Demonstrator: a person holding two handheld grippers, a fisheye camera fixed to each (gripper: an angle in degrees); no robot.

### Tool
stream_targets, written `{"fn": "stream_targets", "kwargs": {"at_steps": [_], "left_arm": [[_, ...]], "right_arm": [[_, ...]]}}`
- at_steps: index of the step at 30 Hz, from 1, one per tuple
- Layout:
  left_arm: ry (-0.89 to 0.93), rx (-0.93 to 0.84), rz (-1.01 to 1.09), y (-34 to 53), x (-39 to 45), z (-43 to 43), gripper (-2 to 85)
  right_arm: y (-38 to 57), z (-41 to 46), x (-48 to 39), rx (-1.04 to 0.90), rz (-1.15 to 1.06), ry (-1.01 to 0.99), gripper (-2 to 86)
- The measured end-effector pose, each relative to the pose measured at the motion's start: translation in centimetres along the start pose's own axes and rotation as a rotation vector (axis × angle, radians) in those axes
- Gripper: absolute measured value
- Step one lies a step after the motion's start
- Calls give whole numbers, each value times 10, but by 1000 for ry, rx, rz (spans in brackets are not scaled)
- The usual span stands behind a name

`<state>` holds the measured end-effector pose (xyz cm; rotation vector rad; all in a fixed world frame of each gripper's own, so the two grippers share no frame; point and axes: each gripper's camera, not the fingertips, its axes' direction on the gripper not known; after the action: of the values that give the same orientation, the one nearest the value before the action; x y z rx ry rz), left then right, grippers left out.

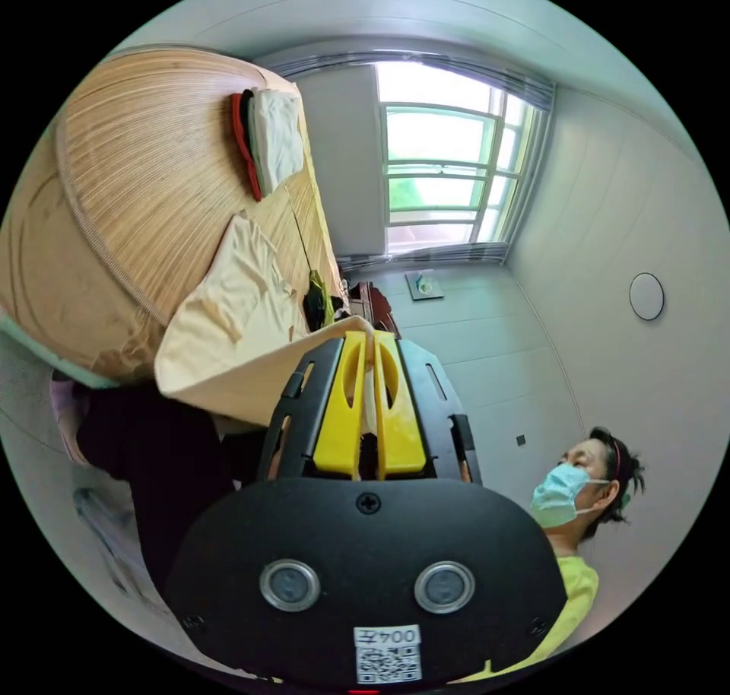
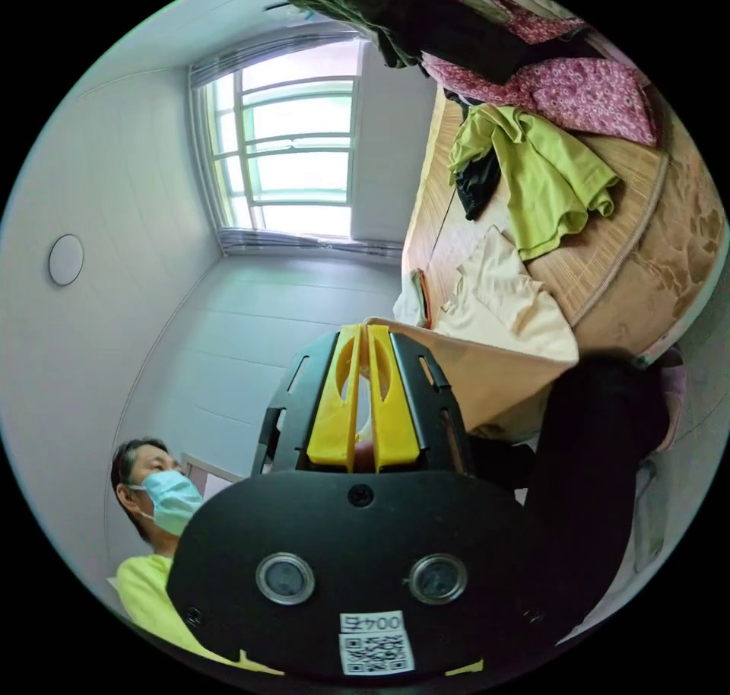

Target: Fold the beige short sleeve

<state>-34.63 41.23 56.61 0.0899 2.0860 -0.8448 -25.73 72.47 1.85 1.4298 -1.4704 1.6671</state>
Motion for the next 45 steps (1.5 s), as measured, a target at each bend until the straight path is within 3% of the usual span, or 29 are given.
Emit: {"fn": "stream_targets", "kwargs": {"at_steps": [6, 15, 20, 25, 27, 30, 32, 35, 37, 41, 45], "left_arm": [[-69, 3, -73, -113, -20, 91, 21], [-219, 32, -255, -209, -124, 192, 37], [-64, 231, -315, -206, -164, 189, 61], [59, 447, -311, -183, -168, 170, 33], [59, 437, -228, -174, -153, 168, 22], [-22, 311, 41, -145, -103, 167, 11], [-201, 238, 265, -110, -61, 165, 10], [-605, 148, 641, -26, -9, 174, 8], [-887, 75, 871, 37, -2, 193, 8], [-983, -15, 907, 78, -23, 207, 7], [-996, -39, 771, 78, -58, 204, 8]], "right_arm": [[-109, 81, 41, 16, 45, 134, 14], [-237, 204, 198, -53, 199, 281, 36], [-250, 221, 259, 50, 302, 218, 115], [-227, 216, 258, 149, 287, 125, 99], [-214, 216, 241, 129, 216, 138, 85], [-168, 224, 164, 49, -84, 360, 76], [-88, 238, 86, 29, -478, 675, 76], [28, 262, 51, 19, -887, 996, 63], [78, 280, 64, -82, -997, 1140, 46], [141, 302, 97, -189, -1065, 1286, 3], [150, 312, 122, -267, -988, 1314, -5]]}}
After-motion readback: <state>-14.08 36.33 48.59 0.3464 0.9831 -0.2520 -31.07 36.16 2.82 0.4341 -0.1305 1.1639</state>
